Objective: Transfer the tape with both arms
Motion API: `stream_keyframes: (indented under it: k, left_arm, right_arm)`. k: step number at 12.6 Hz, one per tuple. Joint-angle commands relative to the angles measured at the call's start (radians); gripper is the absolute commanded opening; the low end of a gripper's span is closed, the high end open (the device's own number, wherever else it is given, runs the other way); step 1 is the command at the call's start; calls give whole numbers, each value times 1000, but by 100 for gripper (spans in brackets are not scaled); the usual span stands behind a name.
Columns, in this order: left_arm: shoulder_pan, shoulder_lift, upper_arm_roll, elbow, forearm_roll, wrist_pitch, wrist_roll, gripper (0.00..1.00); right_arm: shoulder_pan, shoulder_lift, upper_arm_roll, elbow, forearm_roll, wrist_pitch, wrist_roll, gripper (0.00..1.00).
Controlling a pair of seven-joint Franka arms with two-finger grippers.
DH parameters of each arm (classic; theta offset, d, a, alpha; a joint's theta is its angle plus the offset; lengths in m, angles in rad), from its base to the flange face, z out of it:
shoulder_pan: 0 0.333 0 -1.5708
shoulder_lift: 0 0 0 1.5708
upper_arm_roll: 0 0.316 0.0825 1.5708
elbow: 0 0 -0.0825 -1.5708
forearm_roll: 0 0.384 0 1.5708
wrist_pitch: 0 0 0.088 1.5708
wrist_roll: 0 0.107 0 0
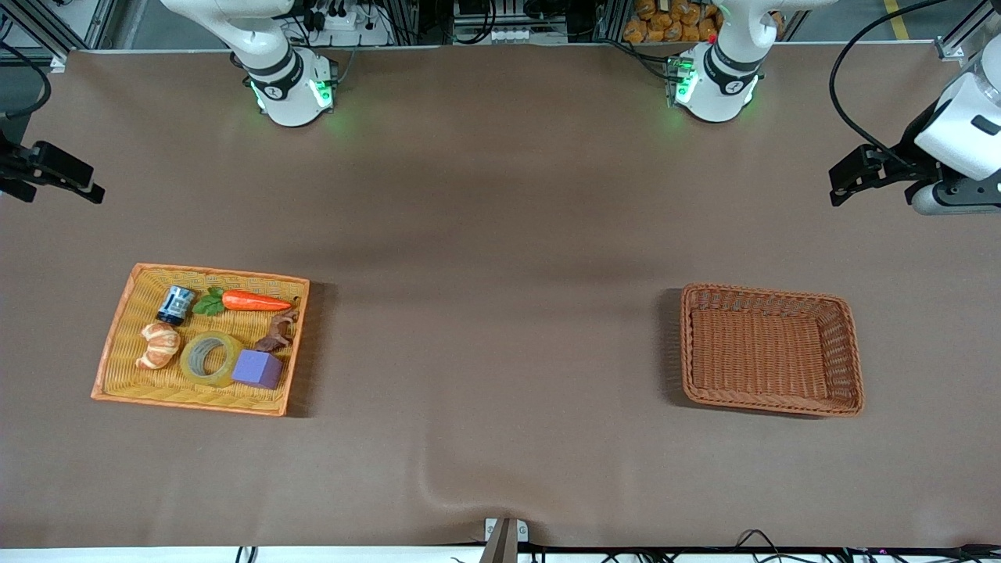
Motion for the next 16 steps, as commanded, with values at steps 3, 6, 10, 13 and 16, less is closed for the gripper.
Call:
stream_keyframes:
  k: [3, 6, 10, 13, 16]
  left_arm:
    - [4, -3, -5, 15, -27, -16, 2, 100]
    - [-3, 5, -5, 17, -24, -16, 4, 100]
    - [-3, 11, -3, 15, -15, -13, 11, 100]
    - [-1, 23, -3, 15, -19, -7, 7, 100]
    - [2, 14, -3, 15, -22, -2, 17, 100]
  right_arm:
    - [7, 79, -3, -15, 15, 48, -18, 100]
    - [7, 96, -3, -130, 8, 211, -55, 100]
    - [-1, 238, -3, -131, 3, 327, -89, 100]
    - [-21, 378, -6, -127, 1, 466, -109, 100]
    - [-58, 501, -6, -127, 0, 587, -159, 100]
